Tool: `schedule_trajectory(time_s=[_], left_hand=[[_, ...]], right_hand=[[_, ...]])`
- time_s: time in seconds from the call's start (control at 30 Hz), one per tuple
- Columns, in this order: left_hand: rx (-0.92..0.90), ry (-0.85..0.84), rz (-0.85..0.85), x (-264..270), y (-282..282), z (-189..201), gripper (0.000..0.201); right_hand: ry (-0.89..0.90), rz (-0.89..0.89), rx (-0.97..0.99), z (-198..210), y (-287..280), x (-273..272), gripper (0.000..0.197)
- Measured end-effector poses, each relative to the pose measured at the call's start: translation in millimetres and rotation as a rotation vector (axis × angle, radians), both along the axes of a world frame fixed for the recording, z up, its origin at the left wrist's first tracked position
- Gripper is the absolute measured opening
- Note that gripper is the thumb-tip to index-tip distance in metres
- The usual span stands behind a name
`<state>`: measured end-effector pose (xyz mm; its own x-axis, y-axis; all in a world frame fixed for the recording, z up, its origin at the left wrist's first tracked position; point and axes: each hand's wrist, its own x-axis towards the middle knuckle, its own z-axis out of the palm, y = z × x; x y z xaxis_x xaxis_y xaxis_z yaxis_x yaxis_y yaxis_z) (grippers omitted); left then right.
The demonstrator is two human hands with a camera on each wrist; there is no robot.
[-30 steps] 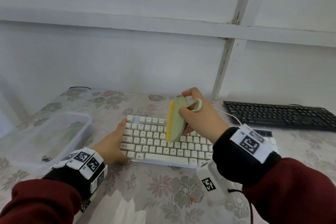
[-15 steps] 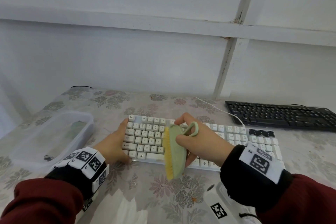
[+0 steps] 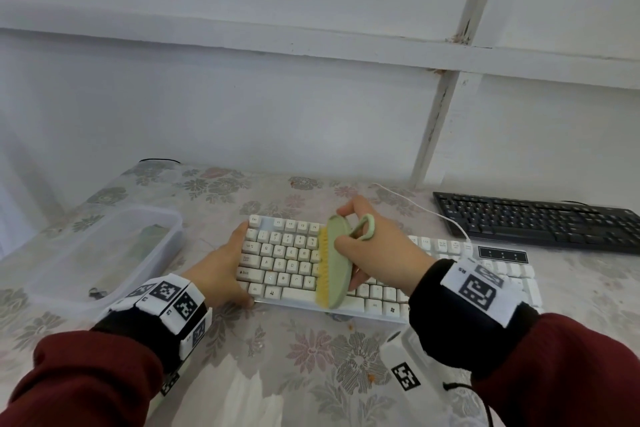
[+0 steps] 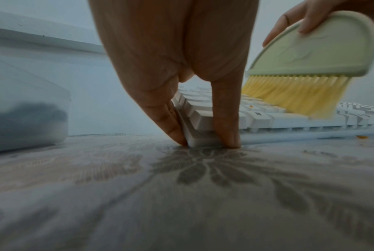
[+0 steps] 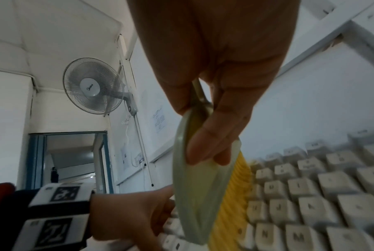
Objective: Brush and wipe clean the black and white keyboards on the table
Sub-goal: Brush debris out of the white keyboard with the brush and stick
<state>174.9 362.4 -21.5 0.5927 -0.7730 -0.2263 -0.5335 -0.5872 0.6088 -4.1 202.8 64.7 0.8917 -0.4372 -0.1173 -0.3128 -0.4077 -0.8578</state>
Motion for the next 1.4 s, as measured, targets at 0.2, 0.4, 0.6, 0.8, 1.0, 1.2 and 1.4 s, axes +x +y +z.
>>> schedule_trajectory(time_s=[0.2, 0.4, 0.6, 0.8, 1.0, 1.2, 1.4], left_hand=[[0.004, -0.008, 0.008, 3.1, -0.4, -2.3, 0.127], [-0.01, -0.005, 0.003, 3.5, 0.4, -3.7, 0.126], [-0.006, -0.018, 0.001, 3.7, -0.3, -4.2, 0.125], [0.003, -0.016, 0.001, 6.9, -0.1, -7.4, 0.128], [0.004, -0.01, 0.0, 6.6, -0.6, -6.5, 0.127], [-0.013, -0.017, -0.014, 6.1, -0.2, -5.2, 0.126], [-0.014, -0.02, -0.014, 5.0, 0.2, -4.6, 0.125]], right_hand=[[0.099, 0.101, 0.004, -7.6, 12.9, -18.6, 0.026], [0.011, 0.044, 0.028, 13.2, 9.5, -20.8, 0.023], [-0.199, -0.154, -0.02, 28.0, -4.8, 11.1, 0.026], [-0.096, -0.157, 0.04, 6.5, 4.2, 20.4, 0.027], [-0.024, -0.063, 0.056, -4.6, 16.8, 7.6, 0.027], [0.041, 0.039, 0.165, 0.3, 27.1, -13.8, 0.022], [-0.138, -0.127, 0.103, 21.2, 13.8, -7.6, 0.024]])
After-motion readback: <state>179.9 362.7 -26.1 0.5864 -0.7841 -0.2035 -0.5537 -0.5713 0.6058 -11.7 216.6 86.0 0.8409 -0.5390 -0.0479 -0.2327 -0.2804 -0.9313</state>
